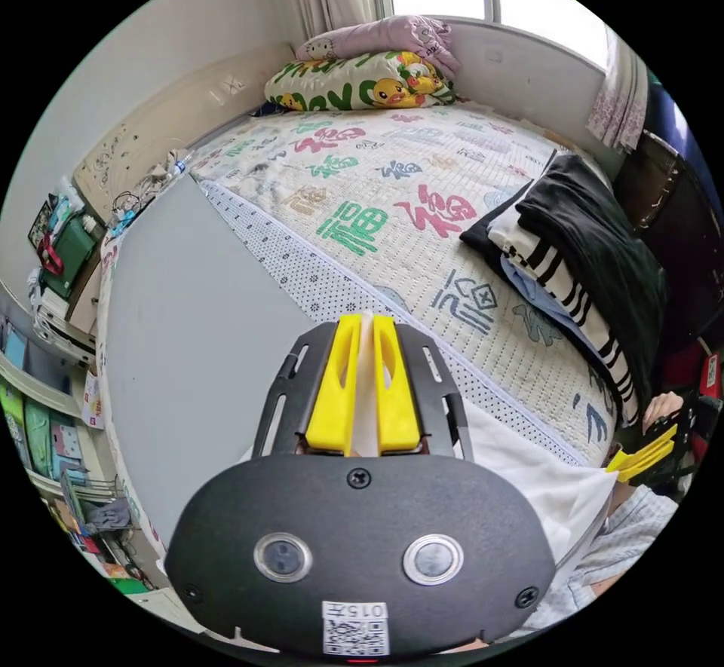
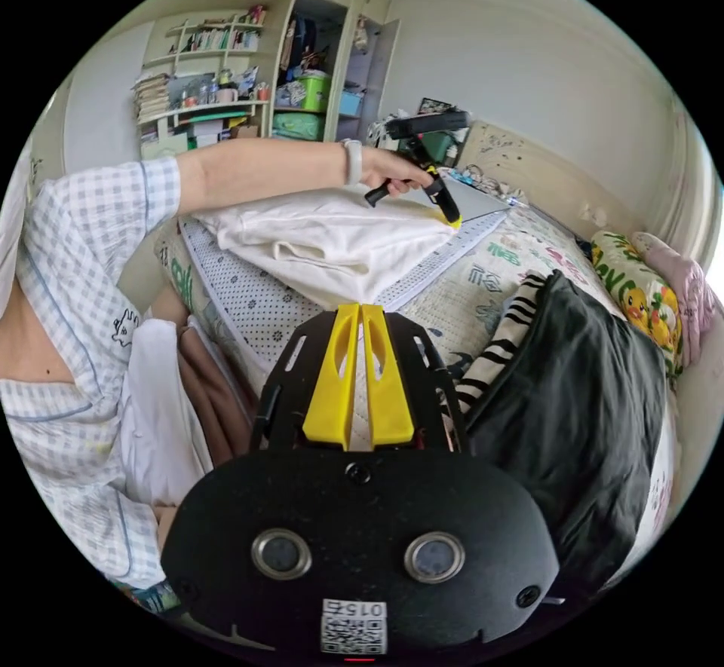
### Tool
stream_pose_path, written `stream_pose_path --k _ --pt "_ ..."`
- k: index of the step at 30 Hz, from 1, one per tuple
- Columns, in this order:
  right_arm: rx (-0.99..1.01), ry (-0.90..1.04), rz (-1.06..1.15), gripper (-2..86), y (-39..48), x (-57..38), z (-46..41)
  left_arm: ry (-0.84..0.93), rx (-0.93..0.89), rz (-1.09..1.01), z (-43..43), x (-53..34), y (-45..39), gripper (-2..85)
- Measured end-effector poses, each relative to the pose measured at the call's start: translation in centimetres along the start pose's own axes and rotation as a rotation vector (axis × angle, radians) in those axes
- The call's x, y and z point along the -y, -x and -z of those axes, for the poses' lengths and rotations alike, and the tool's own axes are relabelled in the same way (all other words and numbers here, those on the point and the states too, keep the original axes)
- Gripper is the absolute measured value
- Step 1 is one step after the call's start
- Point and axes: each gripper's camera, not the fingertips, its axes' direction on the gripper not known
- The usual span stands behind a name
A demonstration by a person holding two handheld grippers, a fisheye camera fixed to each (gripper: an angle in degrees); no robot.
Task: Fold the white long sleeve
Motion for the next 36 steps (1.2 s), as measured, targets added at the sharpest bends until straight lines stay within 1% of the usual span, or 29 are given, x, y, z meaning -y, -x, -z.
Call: stream_pose_path --k 3,5,6,8,9,11,13,15,17,18,20,22,25,26,28,30,33,35,36 --pt "-0.086 -0.048 -0.102 -0.9 -0.6 -0.6 1.6 -0.112 -0.019 0.027 1.0 -1.4 -1.0 2.0" --pt "-0.244 -0.083 -0.195 -1.0 -0.4 -1.0 3.5 -0.217 -0.066 0.044 2.5 -2.4 -1.8 1.8" --pt "-0.292 -0.095 -0.216 -1.0 -0.3 -1.1 4.0 -0.246 -0.083 0.048 2.9 -2.8 -2.0 1.8" --pt "-0.467 -0.213 -0.225 -1.0 2.1 -1.0 6.6 -0.379 -0.162 0.074 4.7 -5.1 -2.1 1.7" --pt "-0.478 -0.253 -0.219 -1.0 2.9 -0.8 7.3 -0.417 -0.185 0.084 5.0 -6.0 -1.9 1.7" --pt "-0.425 -0.39 -0.133 -1.0 6.3 0.6 9.2 -0.522 -0.266 0.141 6.0 -10.1 0.2 1.7" --pt "-0.362 -0.465 -0.052 -1.0 8.9 2.3 9.4 -0.581 -0.299 0.179 6.6 -14.0 2.9 1.6" --pt "-0.268 -0.496 0.045 -1.0 11.2 4.5 8.6 -0.635 -0.366 0.211 6.9 -18.8 6.4 1.6" --pt "-0.105 -0.48 0.181 -1.0 14.1 7.7 6.1 -0.672 -0.46 0.253 6.5 -26.2 11.7 1.8" --pt "-0.06 -0.467 0.212 -1.0 14.7 8.5 5.3 -0.676 -0.475 0.262 6.2 -28.2 12.9 1.9" --pt "0.142 -0.379 0.308 -1.0 16.7 11.7 1.5 -0.657 -0.486 0.291 4.1 -36.0 17.3 2.2" --pt "0.248 -0.286 0.348 -1.0 18.0 13.7 -1.7 -0.612 -0.464 0.309 1.9 -40.8 19.8 2.6" --pt "0.318 -0.135 0.415 -1.0 19.7 15.7 -5.9 -0.498 -0.517 0.333 -2.1 -45.9 22.9 4.4" --pt "0.351 -0.104 0.423 -1.0 19.9 16.2 -6.7 -0.511 -0.509 0.379 -2.4 -47.5 23.9 6.2" --pt "0.373 -0.075 0.433 -1.0 20.0 16.8 -7.3 -0.555 -0.483 0.45 -1.8 -49.3 24.9 9.3" --pt "0.384 -0.079 0.432 -1.0 19.8 17.3 -7.4 -0.573 -0.462 0.449 -1.4 -50.0 24.4 10.5" --pt "0.392 -0.073 0.426 -1.0 19.5 18.2 -7.5 -0.453 -0.402 0.409 -3.0 -47.9 21.8 11.2" --pt "0.384 -0.057 0.428 -1.0 19.6 19.0 -7.7 -0.289 -0.41 0.354 -6.2 -45.0 19.4 11.7" --pt "0.38 -0.057 0.431 -1.0 19.7 19.2 -7.7 -0.254 -0.413 0.341 -6.9 -44.4 18.8 11.7"
